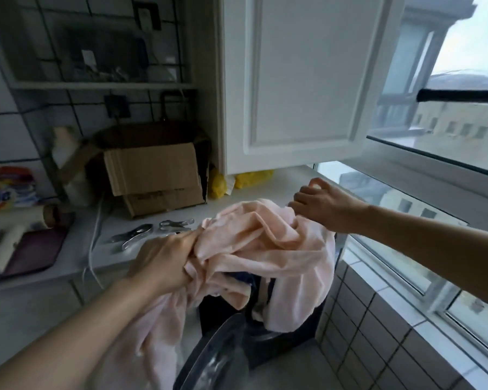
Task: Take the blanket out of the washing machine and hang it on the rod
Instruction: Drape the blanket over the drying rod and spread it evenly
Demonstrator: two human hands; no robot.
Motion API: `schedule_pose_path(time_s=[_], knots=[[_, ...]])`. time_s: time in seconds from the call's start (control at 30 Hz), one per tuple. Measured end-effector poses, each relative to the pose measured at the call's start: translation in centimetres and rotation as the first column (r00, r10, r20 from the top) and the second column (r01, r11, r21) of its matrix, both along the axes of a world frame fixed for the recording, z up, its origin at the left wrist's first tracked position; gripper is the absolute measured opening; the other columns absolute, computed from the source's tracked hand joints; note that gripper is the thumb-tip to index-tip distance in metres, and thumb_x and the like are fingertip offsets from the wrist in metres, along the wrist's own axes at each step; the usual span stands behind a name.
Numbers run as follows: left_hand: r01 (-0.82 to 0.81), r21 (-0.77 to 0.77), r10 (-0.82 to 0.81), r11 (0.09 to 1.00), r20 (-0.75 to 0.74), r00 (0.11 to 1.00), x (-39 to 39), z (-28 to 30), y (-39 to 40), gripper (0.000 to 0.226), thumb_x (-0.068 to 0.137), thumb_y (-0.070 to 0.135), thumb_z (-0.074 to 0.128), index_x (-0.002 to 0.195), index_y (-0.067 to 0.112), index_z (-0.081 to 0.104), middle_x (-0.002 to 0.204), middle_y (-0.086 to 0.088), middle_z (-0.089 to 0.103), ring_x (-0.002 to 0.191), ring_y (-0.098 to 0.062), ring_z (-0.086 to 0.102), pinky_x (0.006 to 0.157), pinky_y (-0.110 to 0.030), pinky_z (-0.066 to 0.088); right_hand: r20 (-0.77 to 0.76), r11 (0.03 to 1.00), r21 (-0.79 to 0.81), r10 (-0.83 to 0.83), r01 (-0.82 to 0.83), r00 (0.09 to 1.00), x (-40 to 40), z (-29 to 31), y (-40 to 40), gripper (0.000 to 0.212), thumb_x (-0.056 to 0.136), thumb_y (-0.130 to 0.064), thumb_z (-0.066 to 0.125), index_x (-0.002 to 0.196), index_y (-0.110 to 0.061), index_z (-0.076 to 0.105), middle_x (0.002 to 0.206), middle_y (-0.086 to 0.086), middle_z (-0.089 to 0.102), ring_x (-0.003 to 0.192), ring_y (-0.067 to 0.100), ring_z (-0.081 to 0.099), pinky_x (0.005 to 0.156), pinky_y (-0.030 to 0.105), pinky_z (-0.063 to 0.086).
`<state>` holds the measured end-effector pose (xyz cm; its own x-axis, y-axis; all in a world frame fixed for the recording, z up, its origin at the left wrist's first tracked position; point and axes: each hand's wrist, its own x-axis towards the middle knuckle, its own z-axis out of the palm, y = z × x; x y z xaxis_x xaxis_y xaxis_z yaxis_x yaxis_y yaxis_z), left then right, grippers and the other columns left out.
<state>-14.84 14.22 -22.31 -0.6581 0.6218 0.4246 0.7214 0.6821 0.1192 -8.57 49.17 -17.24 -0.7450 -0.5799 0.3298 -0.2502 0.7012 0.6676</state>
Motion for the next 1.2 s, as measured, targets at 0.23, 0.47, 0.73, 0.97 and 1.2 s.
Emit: schedule_pose_path(time_s=[0.23, 0.47, 0.73, 0.97, 1.2], knots=[[0.026, 0.108, -0.021, 0.994, -0.046, 0.999, 0.6, 6.6, 1.1, 0.045, 0.075, 0.063, 0.056, 0.112, 0.036, 0.055, 0.101, 0.010, 0.068, 0.092, -0.021, 0.066, 0.071, -0.035, 0.053, -0.151, 0.974, 0.226, 0.029, 0.006, 0.988, 1.1, 9.4, 0.0, 0.022, 0.091, -0.006, 0.040, 0.101, -0.019, 0.056, 0.079, 0.000, 0.056, 0.077, 0.022, 0.059, 0.078, 0.037, 0.044], [0.067, 0.194, -0.048, 0.979, -0.101, 0.994, 1.6, 12.4, 3.6, 0.045, 0.081, 0.057, 0.059, 0.122, 0.042, 0.051, 0.108, 0.007, 0.068, 0.101, -0.023, 0.064, 0.071, -0.031, 0.047, -0.204, 0.922, 0.380, 0.006, 0.074, 0.979, 1.0, 15.9, 1.4, 0.027, 0.088, -0.006, 0.033, 0.098, -0.019, 0.055, 0.080, -0.002, 0.058, 0.080, 0.021, 0.060, 0.083, 0.037, 0.045], [0.145, 0.262, -0.112, 0.954, -0.139, 0.984, 0.2, 16.1, 6.5, 0.052, 0.078, 0.061, 0.055, 0.124, 0.034, 0.055, 0.107, 0.004, 0.069, 0.100, -0.021, 0.065, 0.068, -0.026, 0.039, -0.196, 0.907, 0.411, -0.007, 0.089, 0.981, -1.4, 20.3, 3.8, 0.021, 0.077, -0.012, 0.061, 0.095, -0.021, 0.059, 0.076, -0.006, 0.060, 0.078, 0.018, 0.061, 0.078, 0.034, 0.044], [0.003, 0.219, 0.034, 0.976, -0.165, 0.986, -2.1, 19.2, 9.1, 0.046, 0.074, 0.060, 0.042, 0.115, 0.040, 0.045, 0.102, 0.006, 0.068, 0.092, -0.030, 0.066, 0.073, -0.039, 0.054, -0.263, 0.947, 0.289, -0.065, 0.143, 0.963, -3.1, 24.5, 6.8, 0.023, 0.068, -0.013, 0.071, 0.086, -0.020, 0.059, 0.070, -0.004, 0.058, 0.070, 0.018, 0.062, 0.063, 0.031, 0.048], [0.006, 0.255, 0.044, 0.967, -0.189, 0.981, -3.0, 22.2, 13.0, 0.029, 0.078, 0.045, 0.047, 0.107, 0.038, 0.046, 0.093, 0.005, 0.067, 0.087, -0.029, 0.065, 0.068, -0.036, 0.052, -0.293, 0.969, 0.184, -0.108, 0.167, 0.950, -3.3, 27.2, 10.9, 0.022, 0.065, -0.011, 0.076, 0.082, -0.019, 0.064, 0.068, 0.000, 0.060, 0.066, 0.023, 0.063, 0.052, 0.032, 0.048]])
